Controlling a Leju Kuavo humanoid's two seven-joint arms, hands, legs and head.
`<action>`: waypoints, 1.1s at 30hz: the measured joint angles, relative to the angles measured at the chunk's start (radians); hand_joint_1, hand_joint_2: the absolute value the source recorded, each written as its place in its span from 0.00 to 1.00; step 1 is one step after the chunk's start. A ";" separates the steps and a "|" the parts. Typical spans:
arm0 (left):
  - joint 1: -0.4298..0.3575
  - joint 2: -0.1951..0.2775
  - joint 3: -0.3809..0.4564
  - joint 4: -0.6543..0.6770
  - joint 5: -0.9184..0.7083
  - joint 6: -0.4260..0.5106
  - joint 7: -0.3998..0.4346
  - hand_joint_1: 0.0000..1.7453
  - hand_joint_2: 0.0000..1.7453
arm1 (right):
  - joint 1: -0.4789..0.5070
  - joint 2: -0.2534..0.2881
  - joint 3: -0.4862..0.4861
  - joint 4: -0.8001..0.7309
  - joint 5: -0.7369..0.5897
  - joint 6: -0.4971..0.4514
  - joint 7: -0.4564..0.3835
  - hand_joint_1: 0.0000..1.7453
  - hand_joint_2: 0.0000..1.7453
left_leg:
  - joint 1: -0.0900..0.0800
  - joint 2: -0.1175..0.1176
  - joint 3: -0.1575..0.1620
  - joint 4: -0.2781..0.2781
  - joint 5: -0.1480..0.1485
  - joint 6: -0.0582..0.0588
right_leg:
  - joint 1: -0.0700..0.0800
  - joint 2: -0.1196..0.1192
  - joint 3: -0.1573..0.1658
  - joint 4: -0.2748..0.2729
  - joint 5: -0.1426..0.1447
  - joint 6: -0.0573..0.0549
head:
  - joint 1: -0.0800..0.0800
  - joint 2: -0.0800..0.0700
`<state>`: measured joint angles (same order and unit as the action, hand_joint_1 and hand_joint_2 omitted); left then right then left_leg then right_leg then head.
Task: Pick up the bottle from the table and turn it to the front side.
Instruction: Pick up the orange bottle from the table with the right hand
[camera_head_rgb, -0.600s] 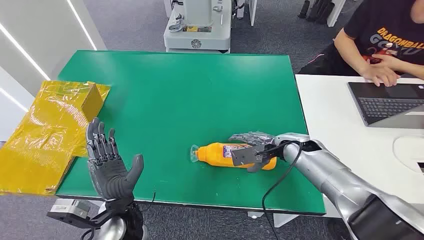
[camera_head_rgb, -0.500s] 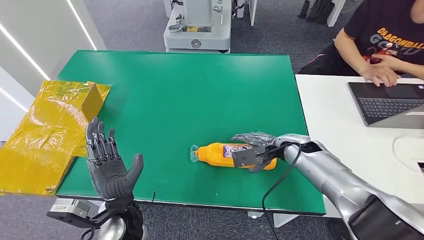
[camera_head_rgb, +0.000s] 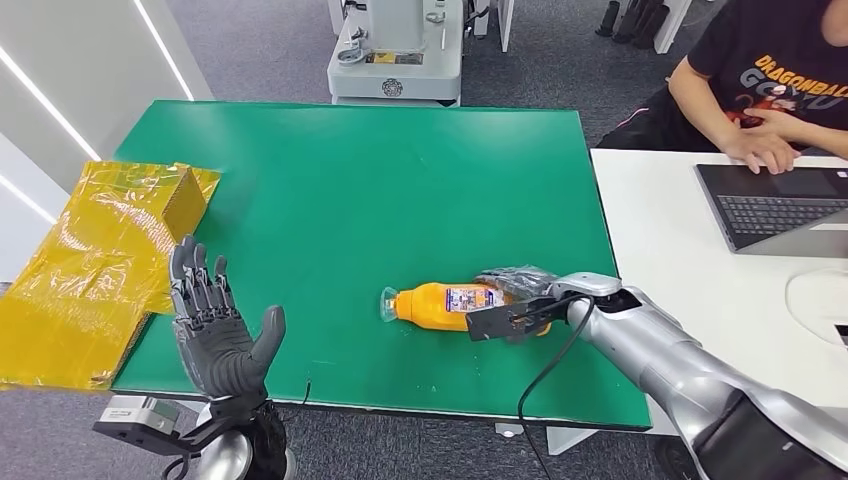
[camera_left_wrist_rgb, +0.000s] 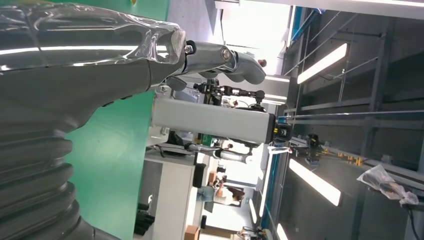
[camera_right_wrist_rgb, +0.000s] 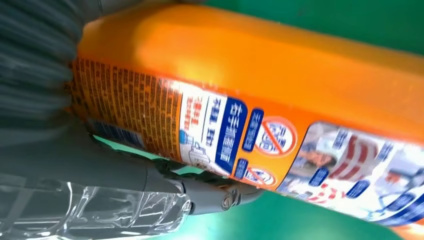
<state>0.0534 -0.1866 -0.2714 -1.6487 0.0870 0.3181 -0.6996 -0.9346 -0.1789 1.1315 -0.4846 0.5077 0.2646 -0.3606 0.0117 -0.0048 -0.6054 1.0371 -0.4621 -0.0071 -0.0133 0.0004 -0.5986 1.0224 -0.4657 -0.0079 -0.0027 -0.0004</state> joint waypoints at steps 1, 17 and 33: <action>0.002 0.000 0.000 0.000 -0.001 0.002 0.000 0.00 1.00 | 0.003 0.000 0.002 0.002 0.002 -0.016 -0.004 1.00 1.00 | 0.000 0.000 0.000 0.000 0.000 0.000 | 0.000 0.000 0.000 0.000 0.000 0.000 | 0.000 0.000; 0.022 0.001 0.000 0.000 -0.012 0.002 0.000 0.00 1.00 | 0.049 -0.006 -0.005 0.012 -0.012 -0.217 -0.013 1.00 1.00 | 0.000 0.001 0.002 0.000 0.000 0.000 | 0.000 0.001 0.002 0.000 0.000 0.000 | 0.000 0.000; 0.013 0.001 -0.021 0.039 0.036 -0.088 0.000 0.00 1.00 | 0.210 0.061 -0.226 -0.069 -0.103 -0.756 -0.100 1.00 1.00 | 0.000 0.000 0.000 0.000 0.000 0.000 | 0.000 0.000 0.000 0.000 0.000 0.000 | 0.000 0.000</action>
<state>0.0662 -0.1855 -0.2927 -1.6093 0.1234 0.2303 -0.6996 -0.7241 -0.1175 0.9055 -0.5534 0.4048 -0.4913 -0.4609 0.0118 -0.0047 -0.6053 1.0369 -0.4624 -0.0073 -0.0133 0.0006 -0.5986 1.0222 -0.4658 -0.0076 -0.0028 -0.0004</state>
